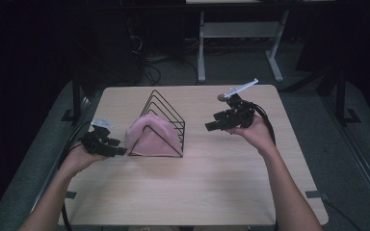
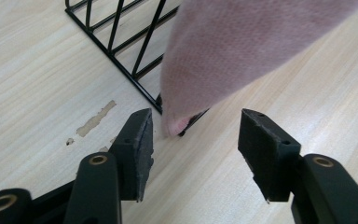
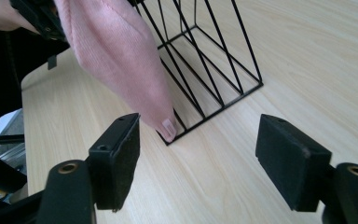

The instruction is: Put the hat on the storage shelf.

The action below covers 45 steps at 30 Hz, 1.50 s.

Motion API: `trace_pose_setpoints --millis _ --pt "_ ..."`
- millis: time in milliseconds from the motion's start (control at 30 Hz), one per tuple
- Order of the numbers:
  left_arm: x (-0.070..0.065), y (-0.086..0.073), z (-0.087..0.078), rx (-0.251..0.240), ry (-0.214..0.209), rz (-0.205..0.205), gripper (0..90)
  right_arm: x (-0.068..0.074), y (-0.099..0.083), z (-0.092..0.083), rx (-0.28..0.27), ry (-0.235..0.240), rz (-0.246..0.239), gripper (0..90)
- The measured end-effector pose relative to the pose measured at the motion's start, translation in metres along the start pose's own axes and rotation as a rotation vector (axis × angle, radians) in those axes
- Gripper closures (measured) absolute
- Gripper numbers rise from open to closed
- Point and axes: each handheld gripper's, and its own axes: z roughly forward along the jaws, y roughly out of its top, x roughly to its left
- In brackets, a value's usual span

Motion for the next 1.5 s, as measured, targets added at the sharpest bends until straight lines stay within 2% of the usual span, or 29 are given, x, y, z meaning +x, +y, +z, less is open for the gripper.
trace_pose_setpoints --millis 200,333,500,967,1500 --pt "-0.007 -0.003 -0.003 0.002 0.008 0.012 41.0 0.005 -0.01 -0.006 0.0 -0.02 0.011 27.8" --pt "-0.01 -0.006 -0.003 -0.009 -0.011 -0.002 39.6 0.008 -0.02 -0.009 0.002 -0.042 0.008 27.7" --pt "-0.014 -0.008 -0.003 -0.018 0.001 -0.004 37.4 0.008 -0.039 -0.014 -0.003 -0.058 0.033 27.2" --pt "-0.013 -0.015 0.0 -0.019 0.015 -0.017 31.6 -0.005 -0.079 -0.023 -0.01 -0.087 0.088 25.8" --pt "-0.018 -0.023 -0.003 -0.026 0.035 -0.001 30.1 -0.015 -0.133 -0.051 -0.025 -0.133 0.163 25.7"
